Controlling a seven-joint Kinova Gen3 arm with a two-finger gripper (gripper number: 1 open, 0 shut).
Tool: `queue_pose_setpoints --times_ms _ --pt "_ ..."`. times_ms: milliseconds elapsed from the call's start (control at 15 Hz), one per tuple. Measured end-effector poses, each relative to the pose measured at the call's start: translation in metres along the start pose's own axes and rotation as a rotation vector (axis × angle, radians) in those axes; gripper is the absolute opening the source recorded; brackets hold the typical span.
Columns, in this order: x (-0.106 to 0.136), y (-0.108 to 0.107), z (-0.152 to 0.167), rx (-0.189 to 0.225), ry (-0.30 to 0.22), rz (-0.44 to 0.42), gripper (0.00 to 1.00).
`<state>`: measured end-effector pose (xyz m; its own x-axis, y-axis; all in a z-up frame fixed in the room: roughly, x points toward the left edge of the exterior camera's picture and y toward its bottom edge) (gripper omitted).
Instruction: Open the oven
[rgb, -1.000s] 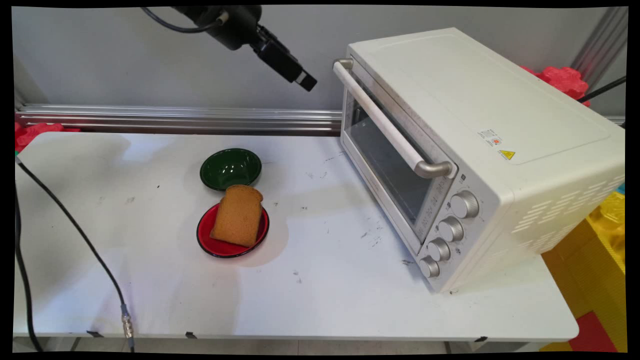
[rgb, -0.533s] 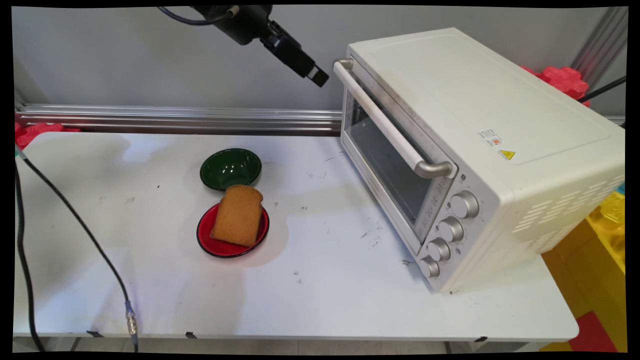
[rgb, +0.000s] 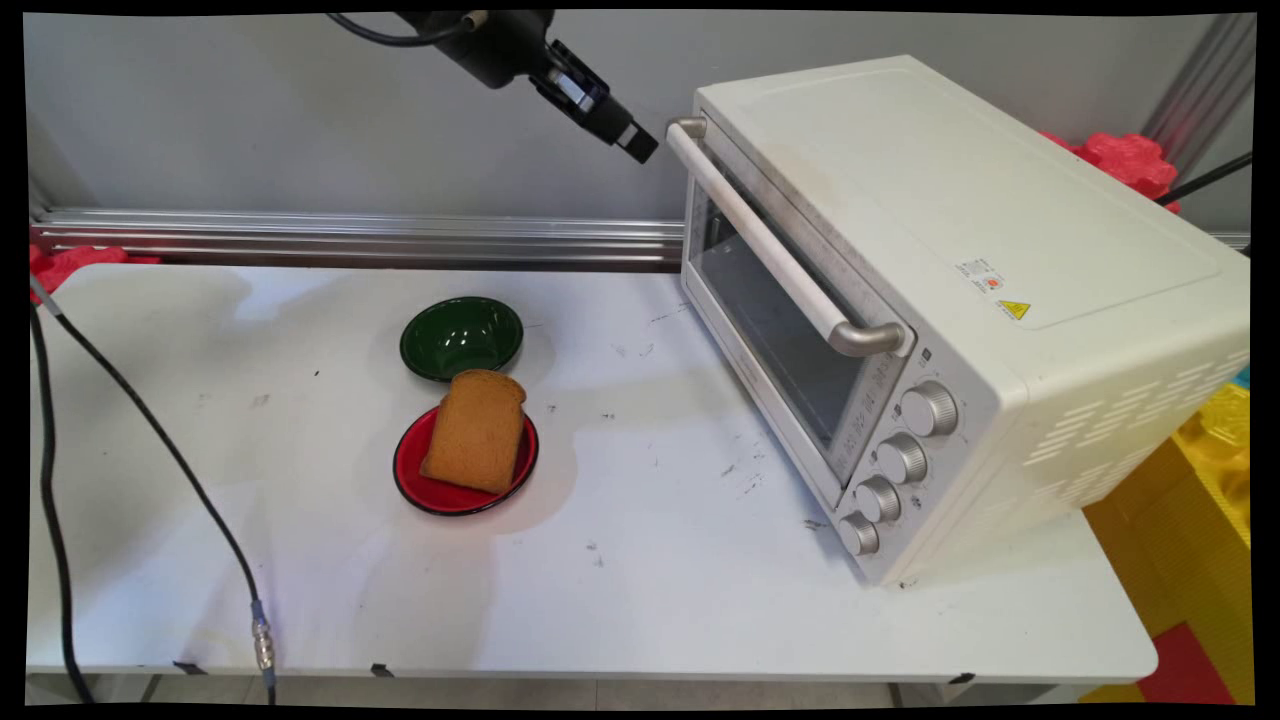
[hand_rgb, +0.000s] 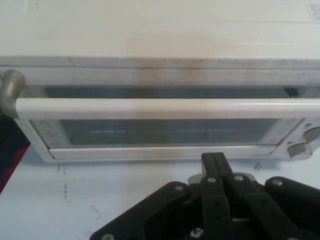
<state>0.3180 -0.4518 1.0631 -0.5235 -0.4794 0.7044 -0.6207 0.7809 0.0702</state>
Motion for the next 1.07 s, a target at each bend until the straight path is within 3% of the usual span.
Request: queue_pose_setpoints --times_ms 400,1067 --pt "0.005 0.002 0.019 0.003 -0.018 0.007 0.0" --pt "0.033 -0.003 0.073 0.03 -0.025 0.056 0.0"
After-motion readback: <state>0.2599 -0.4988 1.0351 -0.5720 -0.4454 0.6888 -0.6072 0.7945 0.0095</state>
